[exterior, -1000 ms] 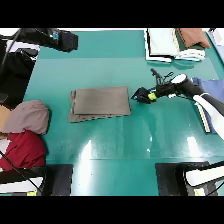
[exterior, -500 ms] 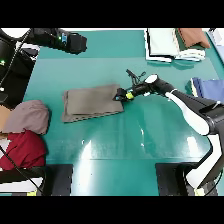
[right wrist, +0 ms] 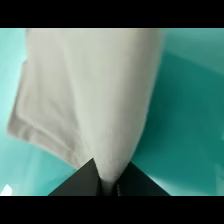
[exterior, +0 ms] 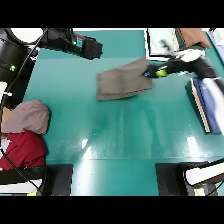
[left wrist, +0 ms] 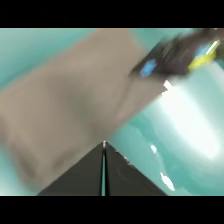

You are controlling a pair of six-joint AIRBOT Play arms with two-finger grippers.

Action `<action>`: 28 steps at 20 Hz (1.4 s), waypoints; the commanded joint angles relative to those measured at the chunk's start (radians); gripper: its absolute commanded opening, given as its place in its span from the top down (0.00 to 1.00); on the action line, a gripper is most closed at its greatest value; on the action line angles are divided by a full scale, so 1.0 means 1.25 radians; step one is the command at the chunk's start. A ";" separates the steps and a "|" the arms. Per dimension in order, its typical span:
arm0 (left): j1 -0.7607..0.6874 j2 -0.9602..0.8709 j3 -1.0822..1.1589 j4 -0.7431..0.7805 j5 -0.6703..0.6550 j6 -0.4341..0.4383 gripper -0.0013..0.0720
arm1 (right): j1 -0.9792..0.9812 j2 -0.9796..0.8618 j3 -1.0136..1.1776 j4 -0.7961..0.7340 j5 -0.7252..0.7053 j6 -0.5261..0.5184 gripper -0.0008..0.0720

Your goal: Fold the shirts.

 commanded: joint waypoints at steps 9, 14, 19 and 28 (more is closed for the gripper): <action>-0.021 -0.001 0.000 -0.031 0.041 -0.004 0.95 | -0.567 0.122 0.004 -0.015 -0.047 -0.036 0.96; -0.021 -0.001 0.000 -0.031 0.038 -0.019 0.95 | -0.582 0.097 0.121 0.017 -0.082 -0.053 0.96; -0.021 -0.001 0.000 -0.030 0.026 -0.018 0.95 | -0.590 0.086 0.255 0.022 -0.045 -0.053 0.96; -0.021 -0.001 0.000 -0.030 0.004 -0.015 0.95 | -0.616 0.179 0.180 -0.146 0.101 -0.037 0.96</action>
